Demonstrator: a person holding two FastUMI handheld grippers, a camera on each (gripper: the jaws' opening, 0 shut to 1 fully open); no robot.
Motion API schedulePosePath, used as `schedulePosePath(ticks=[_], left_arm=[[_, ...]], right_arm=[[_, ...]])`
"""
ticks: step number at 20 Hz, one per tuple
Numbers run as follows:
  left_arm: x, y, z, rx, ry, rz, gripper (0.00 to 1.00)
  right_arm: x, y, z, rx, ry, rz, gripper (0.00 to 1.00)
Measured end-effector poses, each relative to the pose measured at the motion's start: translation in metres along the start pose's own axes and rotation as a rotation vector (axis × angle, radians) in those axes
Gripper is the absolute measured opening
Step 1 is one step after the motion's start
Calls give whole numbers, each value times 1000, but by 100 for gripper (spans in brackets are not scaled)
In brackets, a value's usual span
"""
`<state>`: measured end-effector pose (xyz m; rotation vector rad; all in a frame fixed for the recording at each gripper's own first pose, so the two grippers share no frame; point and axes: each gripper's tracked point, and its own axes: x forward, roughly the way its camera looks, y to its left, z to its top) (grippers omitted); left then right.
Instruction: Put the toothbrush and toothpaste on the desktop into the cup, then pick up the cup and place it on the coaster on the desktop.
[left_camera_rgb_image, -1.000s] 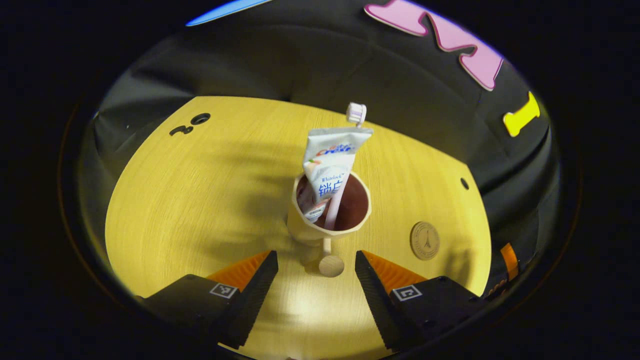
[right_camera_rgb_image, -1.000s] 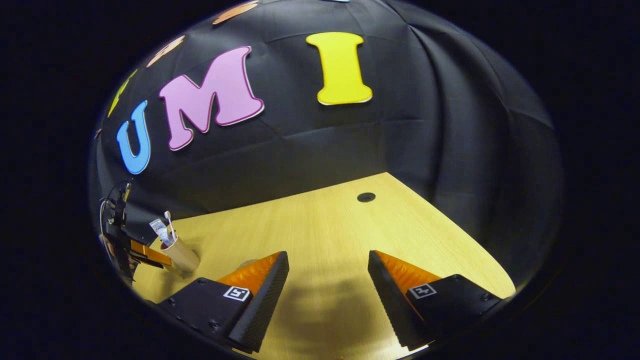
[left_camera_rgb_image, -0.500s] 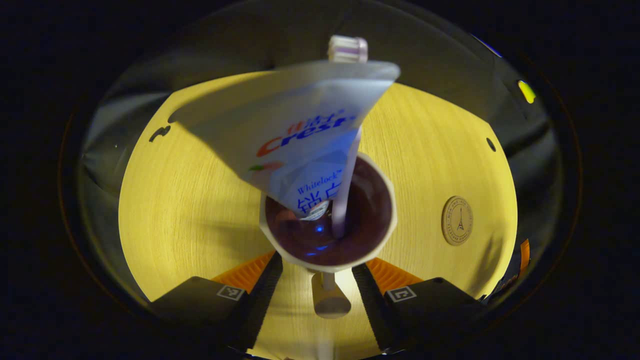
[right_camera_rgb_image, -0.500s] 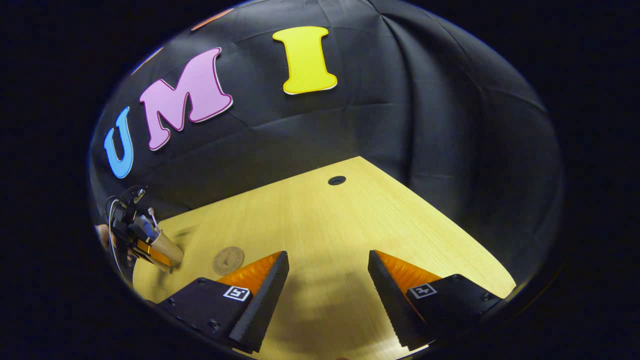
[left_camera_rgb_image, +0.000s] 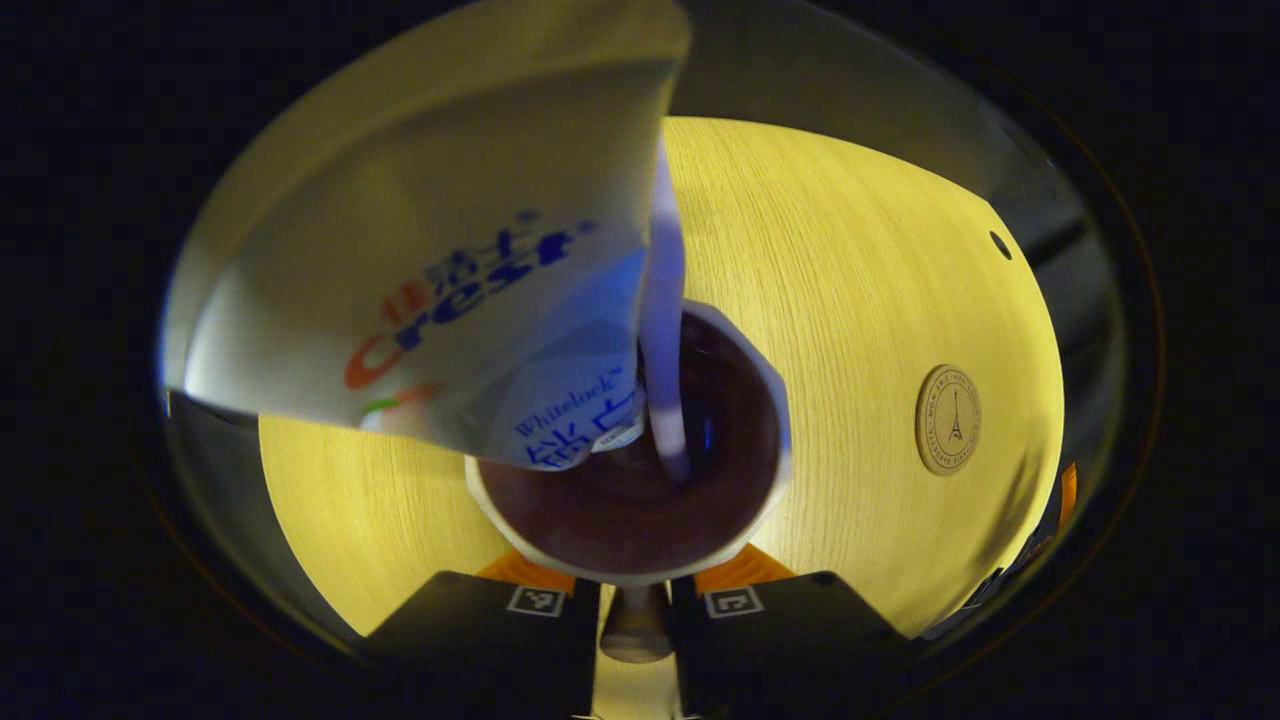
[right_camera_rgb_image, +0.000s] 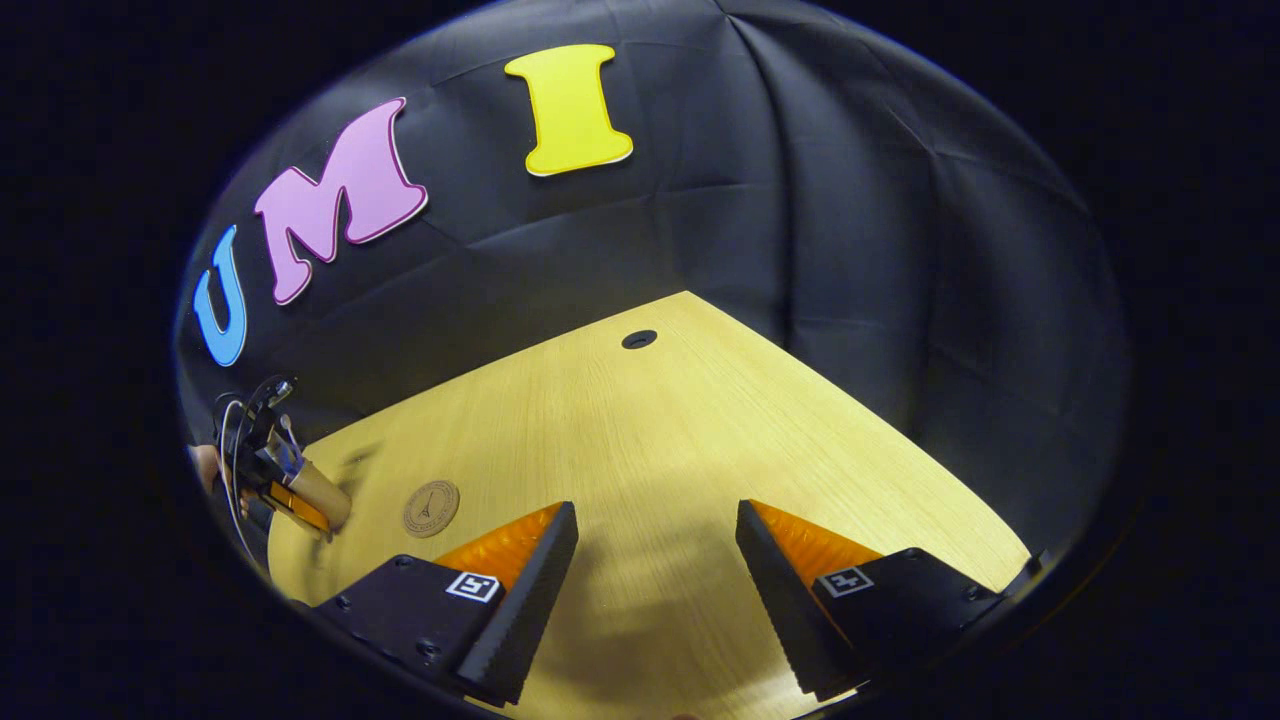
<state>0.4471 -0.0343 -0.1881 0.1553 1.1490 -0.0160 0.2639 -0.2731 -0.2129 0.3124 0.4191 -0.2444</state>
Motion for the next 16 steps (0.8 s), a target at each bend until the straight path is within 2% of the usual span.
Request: schedulePosePath(ticks=[1,2,5,8,9,10,11,13,14,16], left_arm=[[0,0,0,0,1,-1,34],[0,0,-1,-3,2,-1,38],[-2,-2,-3,-18,7,-13,28],[-10,-5,-5,-29,-10,-22,36],[-15,-6,-3,-16,-21,-22,36],[-22,-9,-1,1,-33,-23,31],[-27,-15,2,20,-44,-31,36],[-38,-30,6,71,-58,-46,27],[-42,-39,9,92,-67,-58,31],[-47,-65,14,125,-80,-90,31]], right_arm=[[-1,1,-1,-1,2,4,98],[-2,2,-2,-2,5,7,98],[-3,3,-3,-8,11,11,98],[-4,4,-3,-3,9,18,98],[-5,4,-3,-2,10,20,98],[-6,4,-4,-2,10,22,98],[-6,4,-2,-4,8,25,98],[-7,4,-1,-11,7,28,98],[-8,4,-2,-14,6,31,98],[-10,4,-2,-19,8,34,98]])
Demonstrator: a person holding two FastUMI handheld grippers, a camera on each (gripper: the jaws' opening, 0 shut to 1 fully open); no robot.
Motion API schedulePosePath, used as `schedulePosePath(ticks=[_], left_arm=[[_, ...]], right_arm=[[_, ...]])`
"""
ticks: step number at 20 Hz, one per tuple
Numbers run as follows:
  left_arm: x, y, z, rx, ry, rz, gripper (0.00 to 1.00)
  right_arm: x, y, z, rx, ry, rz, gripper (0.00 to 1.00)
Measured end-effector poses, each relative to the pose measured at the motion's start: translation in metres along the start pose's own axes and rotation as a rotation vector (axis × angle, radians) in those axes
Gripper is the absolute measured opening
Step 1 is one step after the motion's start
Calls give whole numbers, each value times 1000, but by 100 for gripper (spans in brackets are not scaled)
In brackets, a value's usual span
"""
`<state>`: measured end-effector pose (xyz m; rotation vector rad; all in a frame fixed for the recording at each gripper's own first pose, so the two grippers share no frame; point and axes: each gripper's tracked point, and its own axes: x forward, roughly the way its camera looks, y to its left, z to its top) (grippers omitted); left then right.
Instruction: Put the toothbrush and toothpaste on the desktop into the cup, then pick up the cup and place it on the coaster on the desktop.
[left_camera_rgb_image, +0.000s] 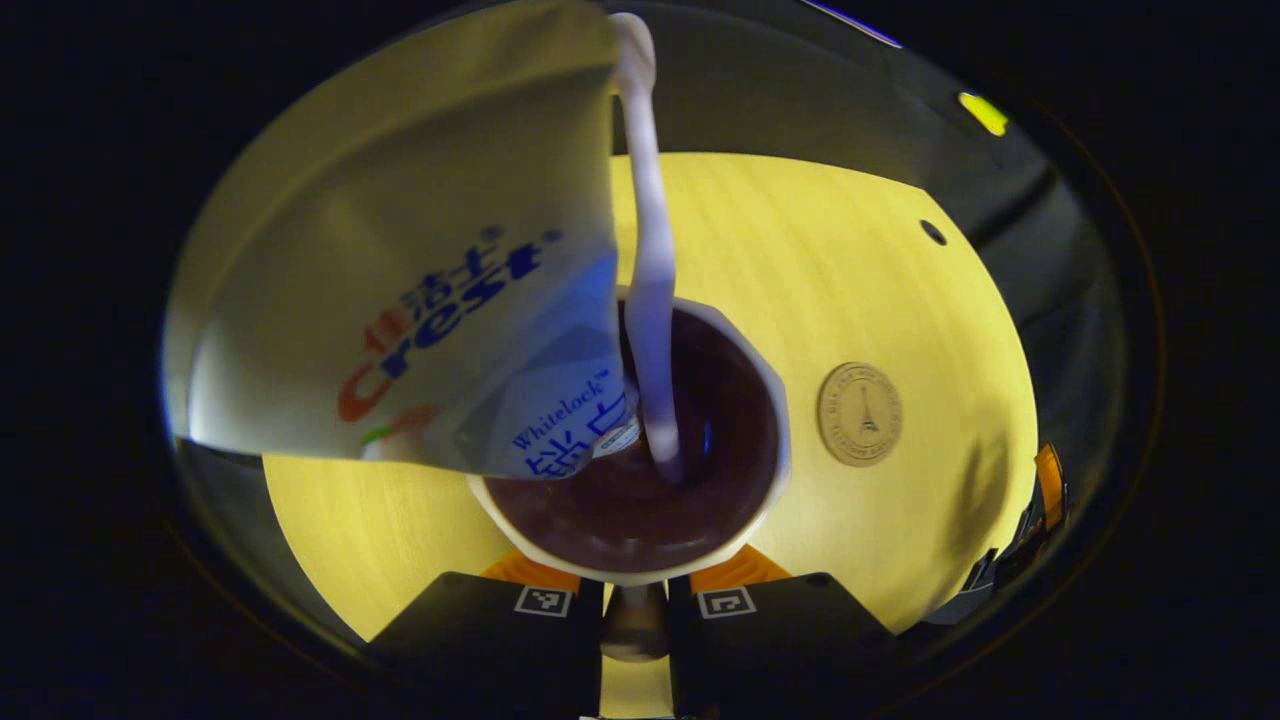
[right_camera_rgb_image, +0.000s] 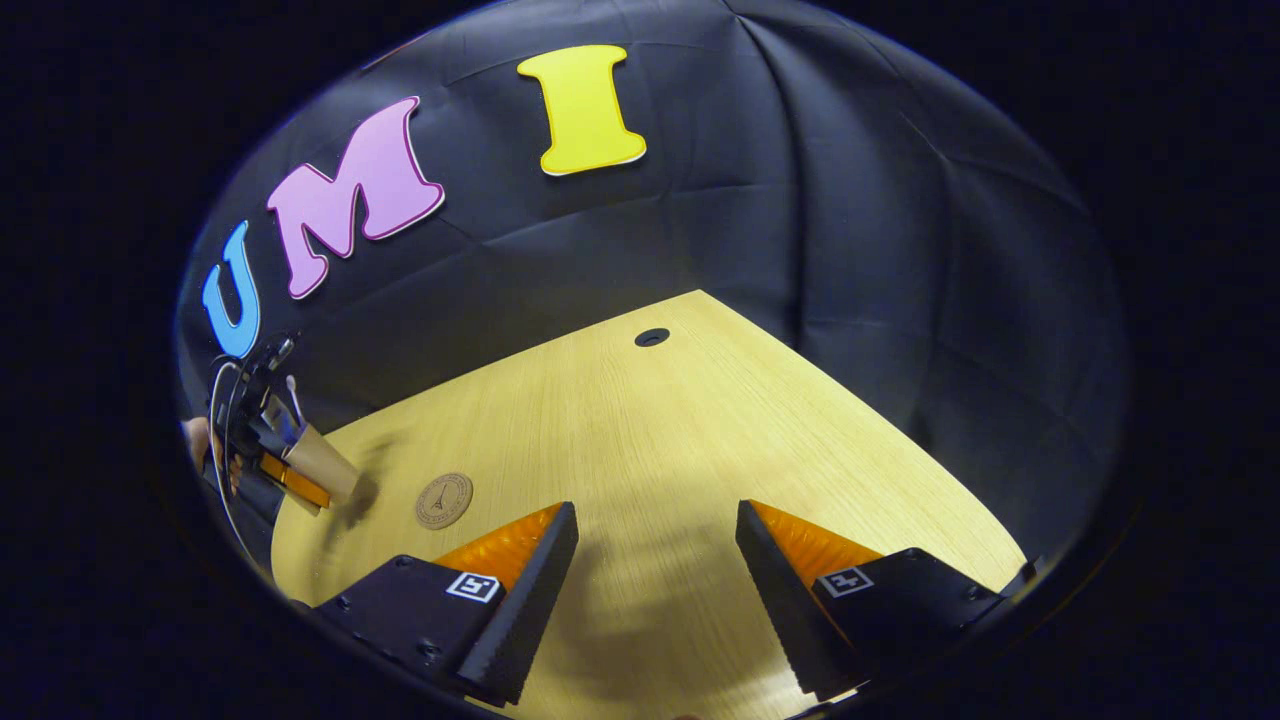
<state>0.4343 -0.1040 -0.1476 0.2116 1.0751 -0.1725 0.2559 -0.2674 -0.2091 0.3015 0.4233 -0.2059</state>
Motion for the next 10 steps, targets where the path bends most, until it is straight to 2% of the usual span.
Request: schedulePosePath(ticks=[1,2,4,5,10], left_arm=[[0,-14,3,23,-2,-16,31],[0,-28,6,56,-2,-29,36],[1,-53,9,139,1,-44,36],[4,-67,9,173,4,-52,31],[18,-120,8,296,25,-79,31]], right_arm=[[-1,0,-1,-2,1,2,98],[-3,1,-1,-3,0,3,98],[-4,1,-1,-8,-4,5,98],[-6,2,-2,-8,-3,7,98],[-14,2,-8,5,2,11,98]])
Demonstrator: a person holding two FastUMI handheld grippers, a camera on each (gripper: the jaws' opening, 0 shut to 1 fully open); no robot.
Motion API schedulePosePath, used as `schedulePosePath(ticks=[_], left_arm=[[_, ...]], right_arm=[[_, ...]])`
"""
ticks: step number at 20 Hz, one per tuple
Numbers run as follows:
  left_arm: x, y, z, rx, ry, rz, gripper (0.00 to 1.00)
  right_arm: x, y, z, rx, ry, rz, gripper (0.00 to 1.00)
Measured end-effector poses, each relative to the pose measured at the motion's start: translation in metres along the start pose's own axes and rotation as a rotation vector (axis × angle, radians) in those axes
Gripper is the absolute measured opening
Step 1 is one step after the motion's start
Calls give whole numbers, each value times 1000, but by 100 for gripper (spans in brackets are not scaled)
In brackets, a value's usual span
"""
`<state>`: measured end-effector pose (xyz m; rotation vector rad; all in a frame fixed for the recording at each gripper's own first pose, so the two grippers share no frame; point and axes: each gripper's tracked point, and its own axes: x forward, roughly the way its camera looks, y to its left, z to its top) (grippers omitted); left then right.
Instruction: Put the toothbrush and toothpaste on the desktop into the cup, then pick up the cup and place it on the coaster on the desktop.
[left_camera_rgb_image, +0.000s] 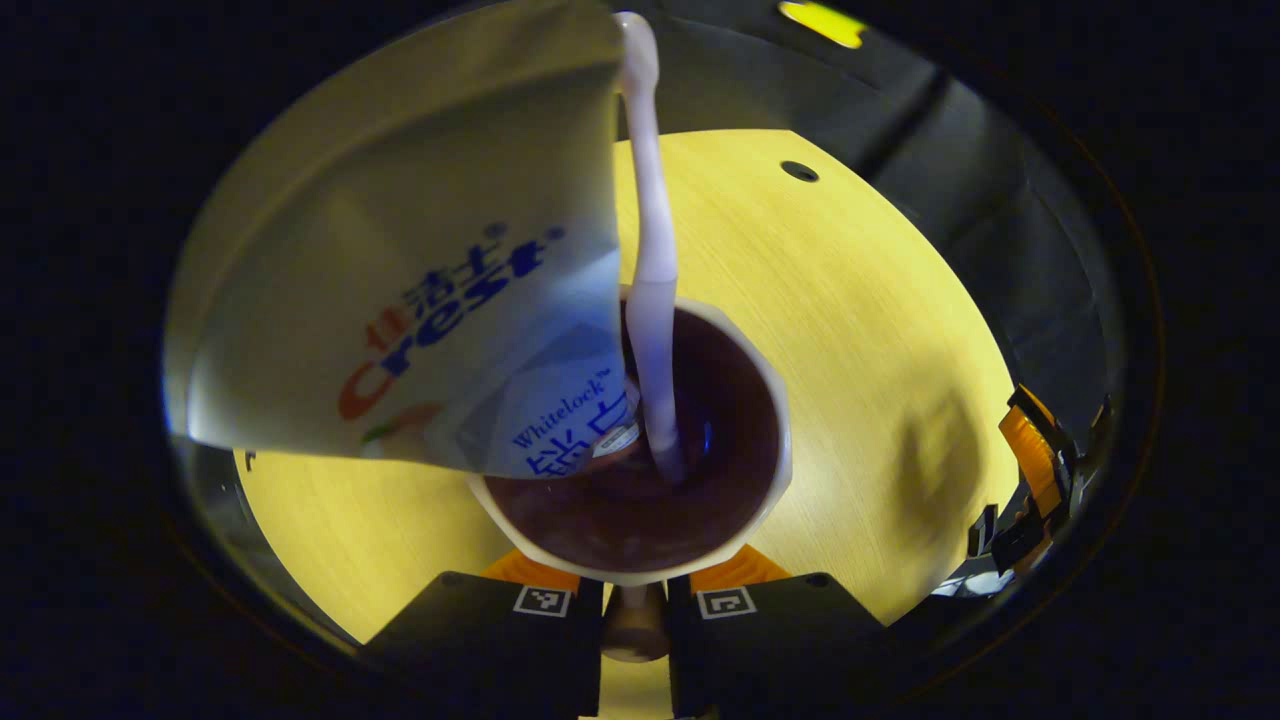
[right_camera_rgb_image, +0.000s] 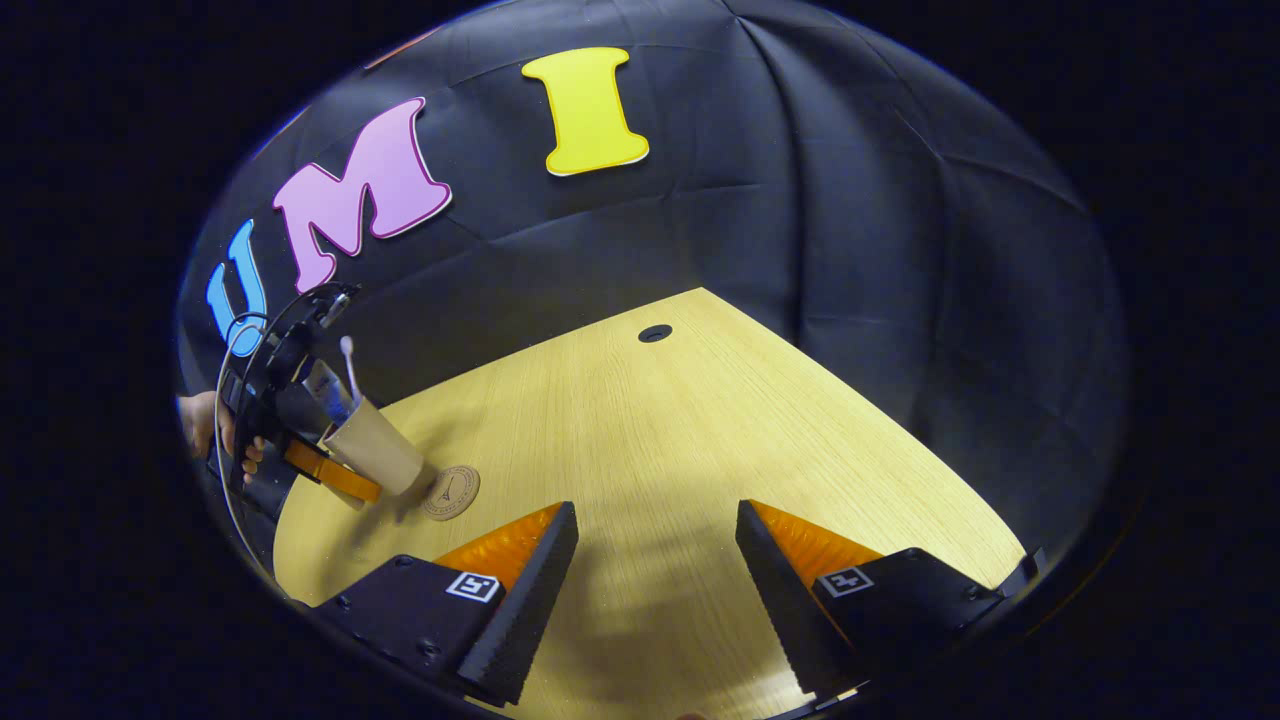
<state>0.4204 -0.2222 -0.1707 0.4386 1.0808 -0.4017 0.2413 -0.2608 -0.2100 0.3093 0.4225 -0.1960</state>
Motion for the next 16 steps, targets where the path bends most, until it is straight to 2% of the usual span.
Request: schedulePosePath(ticks=[2,3,4,5,6,7,8,9,13,15,16], left_arm=[[6,-15,3,24,9,-10,31],[9,-23,4,27,15,-19,36],[11,-26,4,34,19,-20,31],[15,-29,7,48,23,-15,31],[18,-31,8,62,28,-8,36],[21,-33,10,75,34,0,31],[23,-35,9,81,39,8,36],[26,-37,9,78,44,14,32],[35,-37,5,73,66,42,33],[35,-36,6,70,49,49,38],[32,-35,7,72,47,49,35]], right_arm=[[-5,0,-6,-4,8,2,98],[-7,-1,-9,-5,13,3,98],[-8,-2,-13,-5,19,3,98],[-10,-4,-16,-2,24,1,98],[-13,-5,-17,4,27,1,98],[-15,-7,-19,9,31,0,98],[-17,-10,-22,12,35,-3,98],[-19,-13,-24,12,38,-7,98],[-25,-26,-29,33,45,-22,98],[-27,-30,-30,41,43,-34,98],[-28,-32,-30,43,40,-38,98]])
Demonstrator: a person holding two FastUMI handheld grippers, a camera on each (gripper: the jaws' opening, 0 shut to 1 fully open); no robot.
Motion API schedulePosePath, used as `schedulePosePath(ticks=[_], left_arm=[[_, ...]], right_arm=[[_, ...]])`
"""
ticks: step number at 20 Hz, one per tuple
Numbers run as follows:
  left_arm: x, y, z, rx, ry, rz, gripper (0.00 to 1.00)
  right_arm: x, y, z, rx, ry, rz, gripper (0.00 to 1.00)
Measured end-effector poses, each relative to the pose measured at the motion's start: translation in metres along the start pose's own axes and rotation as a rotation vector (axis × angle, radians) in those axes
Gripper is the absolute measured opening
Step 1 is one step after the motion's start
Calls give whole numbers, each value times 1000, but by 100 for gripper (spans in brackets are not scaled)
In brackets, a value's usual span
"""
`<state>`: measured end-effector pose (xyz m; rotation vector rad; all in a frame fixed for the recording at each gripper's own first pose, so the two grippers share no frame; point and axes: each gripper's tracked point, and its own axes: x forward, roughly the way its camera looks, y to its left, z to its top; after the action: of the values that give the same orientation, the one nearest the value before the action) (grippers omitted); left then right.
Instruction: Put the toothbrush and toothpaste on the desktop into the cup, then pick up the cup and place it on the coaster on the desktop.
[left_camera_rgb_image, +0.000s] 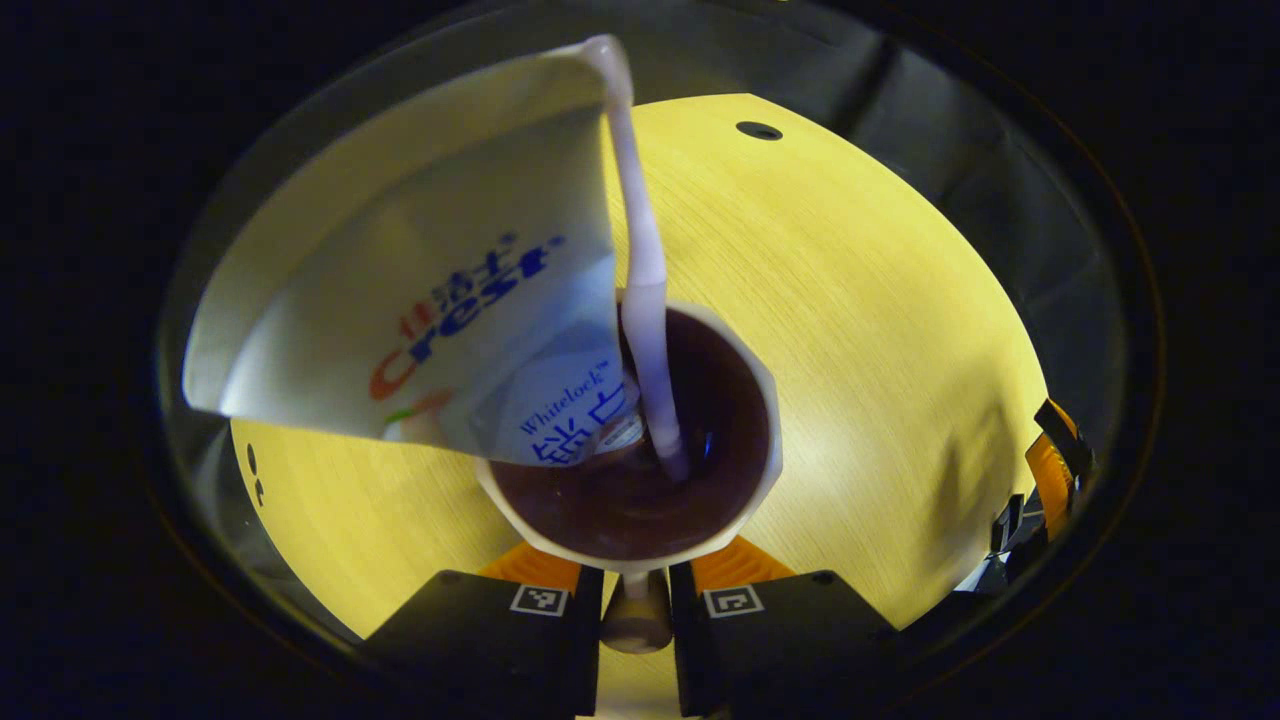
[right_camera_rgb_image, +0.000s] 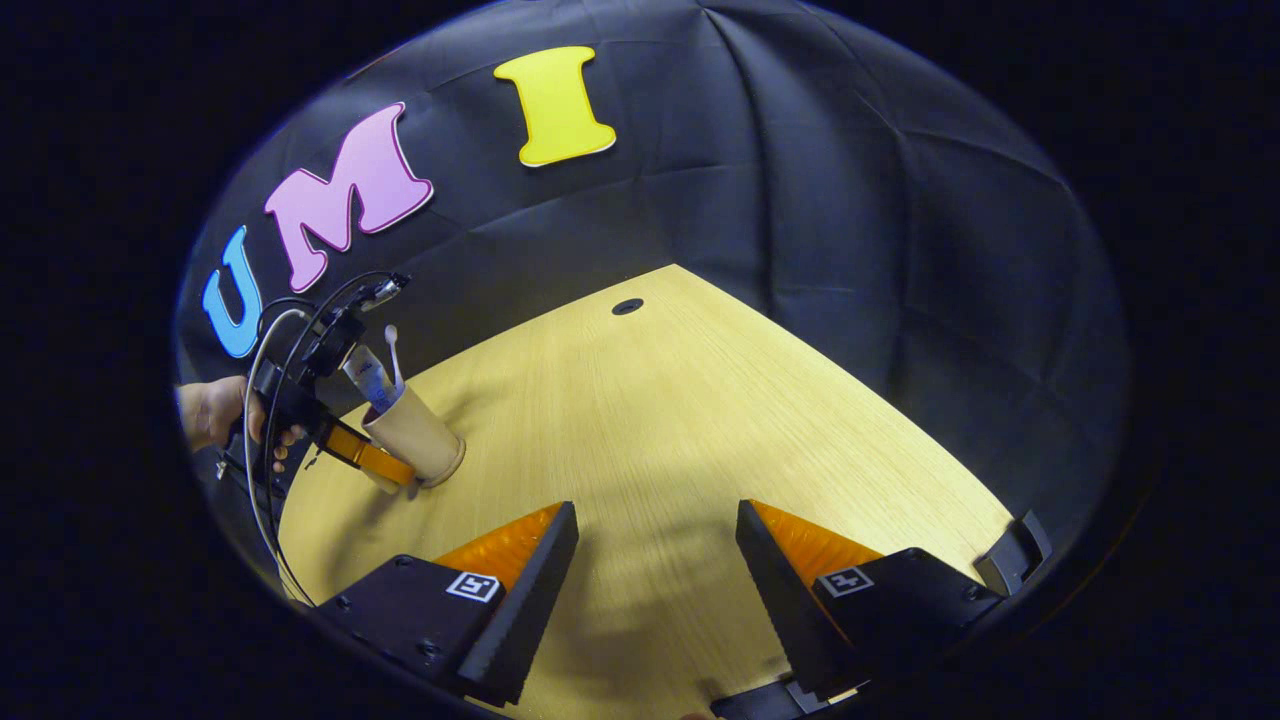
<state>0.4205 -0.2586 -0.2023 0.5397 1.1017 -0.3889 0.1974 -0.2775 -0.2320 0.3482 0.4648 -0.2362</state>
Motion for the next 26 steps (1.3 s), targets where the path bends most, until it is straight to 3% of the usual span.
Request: schedulePosePath(ticks=[2,7,8,12,21,23,26], left_arm=[[-8,0,1,2,-21,4,38],[-42,0,-7,-52,-133,10,96],[-48,4,-12,-56,-170,29,100],[-100,5,-39,-43,-381,87,99],[-251,-5,-141,-258,-862,176,99],[-282,-12,-170,-294,-961,189,99],[-315,-15,-222,-319,-1045,282,99]], right_arm=[[-4,-1,0,1,-4,-4,98],[-16,15,6,-16,-23,20,98],[-19,21,8,-26,-28,28,98],[-38,42,20,-59,-49,60,98],[-121,94,78,-176,-173,142,98],[-148,107,80,-192,-201,158,98],[-193,128,64,-188,-182,201,98]])
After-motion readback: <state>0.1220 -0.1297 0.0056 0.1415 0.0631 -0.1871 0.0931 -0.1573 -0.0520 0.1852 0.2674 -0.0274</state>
